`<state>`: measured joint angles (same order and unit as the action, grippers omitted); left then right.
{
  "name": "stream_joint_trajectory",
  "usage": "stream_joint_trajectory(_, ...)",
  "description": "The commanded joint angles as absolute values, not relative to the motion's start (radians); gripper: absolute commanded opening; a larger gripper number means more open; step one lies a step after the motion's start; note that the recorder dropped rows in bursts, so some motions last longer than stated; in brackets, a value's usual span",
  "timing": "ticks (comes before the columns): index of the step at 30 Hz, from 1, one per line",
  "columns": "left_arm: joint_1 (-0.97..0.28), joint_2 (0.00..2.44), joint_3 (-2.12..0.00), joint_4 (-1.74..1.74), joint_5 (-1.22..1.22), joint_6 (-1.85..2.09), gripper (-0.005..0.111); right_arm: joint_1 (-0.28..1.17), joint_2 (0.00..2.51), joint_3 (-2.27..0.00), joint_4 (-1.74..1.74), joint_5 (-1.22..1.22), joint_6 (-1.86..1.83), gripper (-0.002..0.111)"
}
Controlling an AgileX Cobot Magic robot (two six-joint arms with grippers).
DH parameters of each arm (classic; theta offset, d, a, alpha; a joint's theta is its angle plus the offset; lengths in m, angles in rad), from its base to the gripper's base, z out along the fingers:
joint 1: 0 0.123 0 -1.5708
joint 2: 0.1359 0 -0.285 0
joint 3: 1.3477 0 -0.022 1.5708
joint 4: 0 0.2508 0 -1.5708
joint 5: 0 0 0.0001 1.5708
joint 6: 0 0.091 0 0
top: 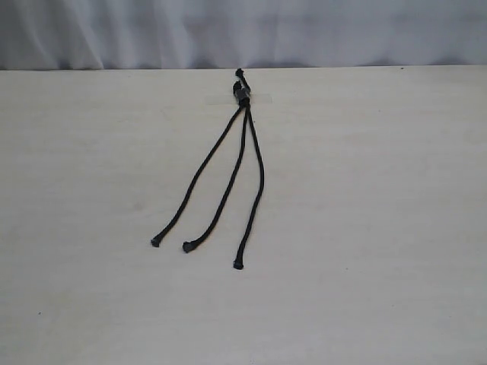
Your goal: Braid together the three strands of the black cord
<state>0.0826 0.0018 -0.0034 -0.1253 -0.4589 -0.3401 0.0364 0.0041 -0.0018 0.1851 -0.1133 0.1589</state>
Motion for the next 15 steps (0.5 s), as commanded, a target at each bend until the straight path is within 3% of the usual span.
stream_joint_trajectory(1, 0.086, 0.015, -0.054, 0.101, -0.394, -0.45, 0.0, 0.038, 0.0, -0.01, 0.217, -0.19, 0.172, 0.004)
stream_joint_trajectory(6, 0.086, 0.195, -0.129, 0.148, -0.256, -0.449, 0.0, 0.038, 0.14, -0.092, 0.17, -0.069, 0.172, 0.004)
stream_joint_trajectory(11, 0.08, 0.534, -0.134, 0.237, -0.34, -0.459, 0.0, 0.038, 0.57, -0.183, 0.168, -0.063, 0.172, 0.004)
stream_joint_trajectory(15, 0.08, 0.801, -0.174, 0.525, -0.402, -0.698, 0.0, 0.089, 0.892, -0.318, 0.168, -0.056, 0.172, 0.004)
